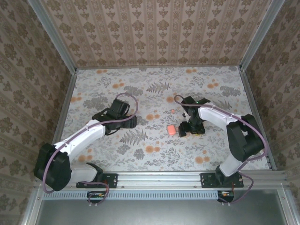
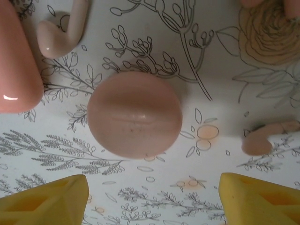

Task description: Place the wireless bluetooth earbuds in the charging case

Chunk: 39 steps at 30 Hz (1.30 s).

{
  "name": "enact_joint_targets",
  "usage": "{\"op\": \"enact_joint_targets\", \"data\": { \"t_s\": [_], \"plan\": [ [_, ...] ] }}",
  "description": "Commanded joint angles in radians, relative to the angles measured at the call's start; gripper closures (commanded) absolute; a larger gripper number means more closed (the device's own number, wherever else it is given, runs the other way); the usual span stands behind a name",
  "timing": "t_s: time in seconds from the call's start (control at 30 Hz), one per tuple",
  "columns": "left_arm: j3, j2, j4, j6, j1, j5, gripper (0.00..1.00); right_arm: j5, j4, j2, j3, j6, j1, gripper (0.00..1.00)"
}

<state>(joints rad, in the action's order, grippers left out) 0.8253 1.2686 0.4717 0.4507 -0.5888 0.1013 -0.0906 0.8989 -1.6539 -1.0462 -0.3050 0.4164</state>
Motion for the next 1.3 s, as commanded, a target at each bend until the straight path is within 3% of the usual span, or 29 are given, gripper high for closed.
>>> {"op": "enact_joint_targets", "data": {
  "t_s": [0.0,0.33,0.83,1.07,1.27],
  "plan": [
    [0.032,0.011,0.019,0.016,-0.008,0.016,0.19,-0.005,-0.011,-0.043,-0.047,0.034,0.006,0.25],
    [0.047,0.021,0.031,0.013,-0.008,0.024,0.19,-0.015,-0.026,-0.132,-0.096,0.047,0.007,0.28],
    [0.053,0.025,0.028,0.001,-0.011,0.005,0.23,0.002,-0.054,-0.161,-0.075,0.047,0.009,0.53],
    [0.032,-0.033,-0.102,-0.116,-0.043,-0.084,0.31,-0.005,-0.060,0.006,-0.050,-0.001,0.009,0.55],
    [-0.113,-0.140,-0.463,-0.271,-0.111,-0.187,0.34,-0.124,-0.258,0.269,0.050,-0.176,0.009,0.56]
  ]
}}
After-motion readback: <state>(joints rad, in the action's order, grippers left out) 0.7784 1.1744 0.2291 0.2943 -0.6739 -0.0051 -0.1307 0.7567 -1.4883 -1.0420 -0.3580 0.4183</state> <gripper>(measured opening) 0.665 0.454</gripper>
